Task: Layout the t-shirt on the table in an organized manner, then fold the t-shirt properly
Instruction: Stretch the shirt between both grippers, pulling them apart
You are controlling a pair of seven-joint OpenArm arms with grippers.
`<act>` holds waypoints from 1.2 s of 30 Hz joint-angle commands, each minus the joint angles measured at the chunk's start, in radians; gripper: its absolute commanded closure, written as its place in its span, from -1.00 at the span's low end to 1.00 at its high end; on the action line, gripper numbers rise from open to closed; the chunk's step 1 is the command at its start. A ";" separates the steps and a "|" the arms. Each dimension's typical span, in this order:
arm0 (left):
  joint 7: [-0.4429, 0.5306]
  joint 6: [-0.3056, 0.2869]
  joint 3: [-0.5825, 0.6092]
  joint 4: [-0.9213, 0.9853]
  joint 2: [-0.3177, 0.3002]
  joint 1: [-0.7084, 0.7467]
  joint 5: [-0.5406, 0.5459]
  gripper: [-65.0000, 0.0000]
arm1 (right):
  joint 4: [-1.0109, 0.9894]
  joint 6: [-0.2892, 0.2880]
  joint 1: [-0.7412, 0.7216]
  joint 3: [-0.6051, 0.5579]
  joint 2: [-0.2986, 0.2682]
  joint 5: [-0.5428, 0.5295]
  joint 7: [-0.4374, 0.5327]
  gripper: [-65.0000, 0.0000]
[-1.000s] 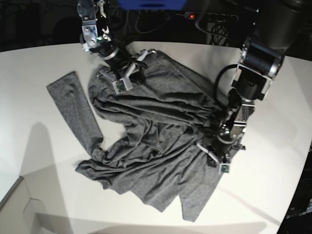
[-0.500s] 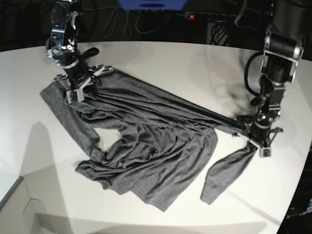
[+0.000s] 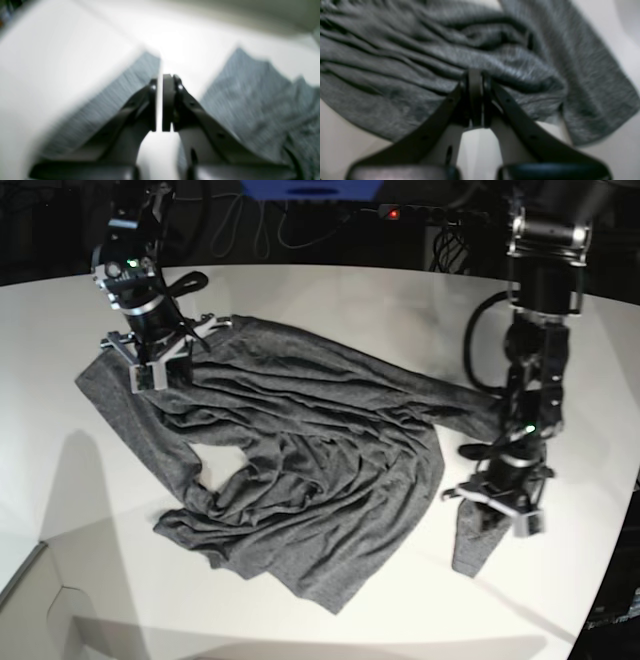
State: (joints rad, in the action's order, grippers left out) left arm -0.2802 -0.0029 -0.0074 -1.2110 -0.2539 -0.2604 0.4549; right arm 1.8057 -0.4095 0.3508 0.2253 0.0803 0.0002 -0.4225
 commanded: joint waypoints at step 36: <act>0.309 -0.001 0.303 0.509 -0.101 -0.087 -0.008 0.92 | -0.220 0.005 -0.066 -0.060 -0.070 0.001 0.006 1.00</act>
State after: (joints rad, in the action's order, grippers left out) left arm 0.0788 -0.0105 0.2958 -0.7074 -0.3405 -0.3523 0.4507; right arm 1.5799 -0.4221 0.2771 0.1581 0.0158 -0.0196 -0.4000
